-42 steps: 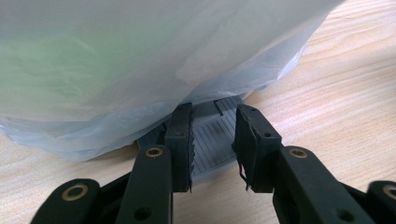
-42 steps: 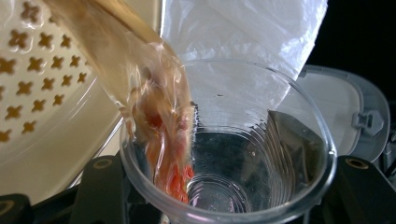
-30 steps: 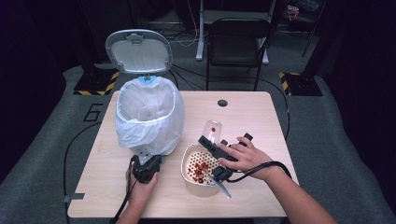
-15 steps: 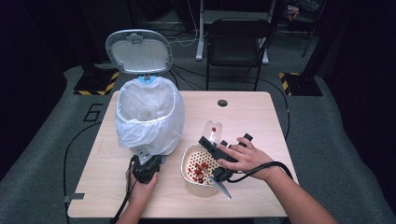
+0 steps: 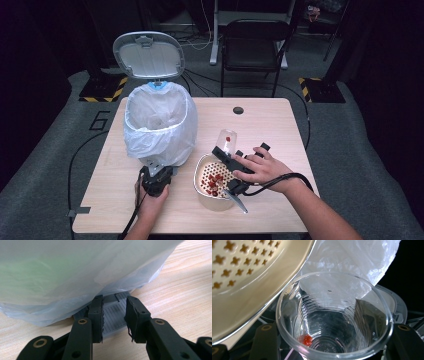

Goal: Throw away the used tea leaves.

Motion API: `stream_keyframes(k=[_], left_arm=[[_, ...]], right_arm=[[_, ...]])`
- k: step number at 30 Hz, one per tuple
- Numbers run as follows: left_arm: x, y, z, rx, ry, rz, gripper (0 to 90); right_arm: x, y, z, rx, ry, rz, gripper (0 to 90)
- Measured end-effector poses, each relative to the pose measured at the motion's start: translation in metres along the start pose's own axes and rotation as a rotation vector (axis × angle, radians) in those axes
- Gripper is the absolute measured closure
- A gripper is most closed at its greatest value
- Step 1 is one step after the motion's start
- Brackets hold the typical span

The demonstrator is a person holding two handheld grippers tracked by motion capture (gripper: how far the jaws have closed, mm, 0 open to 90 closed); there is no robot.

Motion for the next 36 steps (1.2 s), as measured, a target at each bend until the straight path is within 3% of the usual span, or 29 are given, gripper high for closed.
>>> stream_keyframes(k=[6, 7, 8, 9, 10, 11, 13, 14, 15, 16, 18, 21, 22, 28, 33, 36], left_arm=[[0.000, 0.000, 0.000, 0.000, 0.002, 0.001, 67.5], [0.000, 0.000, 0.000, 0.000, 0.000, 0.000, 67.5], [0.000, 0.000, 0.000, 0.006, -0.010, -0.003, 67.4], [0.000, 0.000, 0.001, 0.010, 0.011, 0.000, 67.4], [0.000, 0.000, 0.002, 0.006, 0.027, 0.005, 67.5], [0.000, 0.000, 0.002, 0.006, 0.030, 0.004, 67.4], [0.001, -0.001, 0.003, 0.008, 0.040, 0.006, 67.5], [0.001, -0.001, 0.003, 0.010, 0.040, 0.007, 67.5], [0.000, -0.001, 0.002, 0.000, 0.025, 0.019, 67.4], [0.000, 0.001, -0.002, -0.007, -0.025, -0.016, 67.4], [0.000, 0.000, 0.000, -0.001, 0.003, 0.002, 67.5], [0.000, 0.000, 0.000, -0.002, -0.001, -0.001, 67.5], [0.000, 0.000, -0.001, 0.001, -0.015, 0.000, 67.5], [0.000, 0.000, 0.000, 0.000, -0.007, 0.004, 67.5], [0.000, 0.000, 0.000, 0.002, -0.005, -0.001, 67.5], [0.000, 0.000, 0.000, 0.004, -0.007, -0.004, 67.4]], right_arm=[[-0.002, -0.001, -0.007, 0.023, 0.051, -0.029, 37.8], [-0.002, -0.001, -0.012, 0.037, 0.023, -0.053, 37.8], [-0.002, -0.002, -0.011, 0.050, 0.065, -0.050, 37.8], [-0.003, -0.002, -0.013, 0.055, 0.095, -0.054, 37.8], [-0.005, -0.002, -0.018, 0.011, 0.136, -0.052, 37.8], [-0.007, -0.002, -0.021, 0.015, 0.161, -0.055, 37.8], [-0.010, -0.001, -0.024, 0.039, 0.230, -0.064, 37.8], [-0.012, 0.000, -0.025, 0.053, 0.287, -0.066, 37.8], [-0.015, 0.001, -0.028, 0.058, 0.331, -0.072, 37.8], [-0.017, 0.002, -0.029, 0.064, 0.360, -0.076, 37.8], [-0.022, 0.004, -0.034, 0.093, 0.453, -0.094, 37.9], [-0.032, 0.008, -0.039, 0.142, 0.599, -0.125, 37.9], [-0.035, 0.009, -0.041, 0.144, 0.614, -0.128, 37.9], [-0.048, 0.019, -0.041, 0.200, 0.792, -0.153, 38.0], [-0.056, 0.025, -0.044, 0.268, 0.981, -0.176, 38.1], [-0.060, 0.027, -0.047, 0.300, 1.035, -0.183, 38.3]])
Point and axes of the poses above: each handheld gripper's, and its own axes: y roughly forward along the jaws, x roughly out of its top, z roughly to its left, the point moved 3 cm from there along y, roughly forward along the jaws, and after that the axes turned 5 degrees about z, right-handed, at the moved point
